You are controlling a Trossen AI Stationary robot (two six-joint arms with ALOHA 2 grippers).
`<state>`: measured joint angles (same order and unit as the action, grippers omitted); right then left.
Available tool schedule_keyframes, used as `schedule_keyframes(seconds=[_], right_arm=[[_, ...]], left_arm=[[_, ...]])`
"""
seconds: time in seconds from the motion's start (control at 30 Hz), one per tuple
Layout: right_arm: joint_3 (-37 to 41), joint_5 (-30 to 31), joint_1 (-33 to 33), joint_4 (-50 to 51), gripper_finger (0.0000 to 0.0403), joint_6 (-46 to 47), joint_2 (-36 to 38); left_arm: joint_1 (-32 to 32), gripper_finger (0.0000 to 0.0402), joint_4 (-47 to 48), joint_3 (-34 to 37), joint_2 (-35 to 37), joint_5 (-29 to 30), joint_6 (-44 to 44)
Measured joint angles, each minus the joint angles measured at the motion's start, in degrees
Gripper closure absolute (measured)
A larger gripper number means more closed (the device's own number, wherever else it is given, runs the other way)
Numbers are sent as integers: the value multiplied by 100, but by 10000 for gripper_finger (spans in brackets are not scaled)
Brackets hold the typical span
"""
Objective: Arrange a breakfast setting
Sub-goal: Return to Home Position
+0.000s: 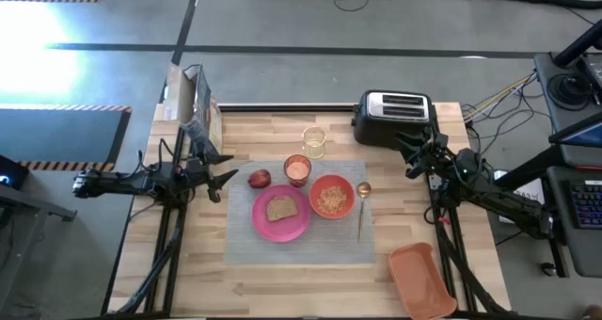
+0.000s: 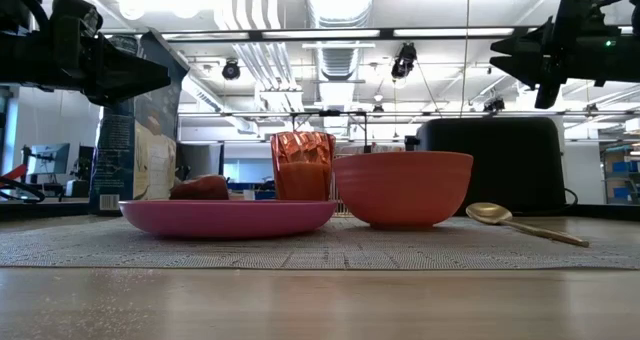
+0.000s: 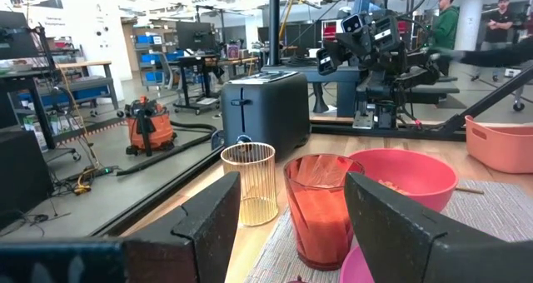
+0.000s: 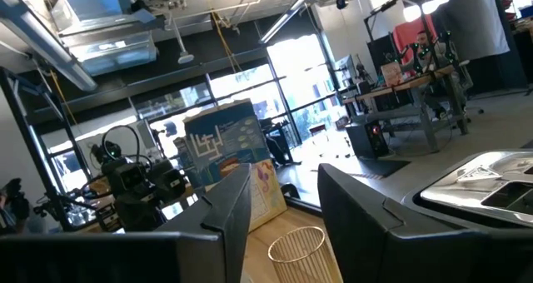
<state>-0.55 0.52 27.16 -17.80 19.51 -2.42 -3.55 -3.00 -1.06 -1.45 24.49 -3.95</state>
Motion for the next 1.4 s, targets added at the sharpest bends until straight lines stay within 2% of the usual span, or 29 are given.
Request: schedule_keyframes(seconds=[1.07,1.4], right_arm=[[1,0,0,1,282,0,0],[0,0,0,0,273,0,0]], left_arm=[[1,201,0,0,0,0,1],[1,201,0,0,0,0,1]])
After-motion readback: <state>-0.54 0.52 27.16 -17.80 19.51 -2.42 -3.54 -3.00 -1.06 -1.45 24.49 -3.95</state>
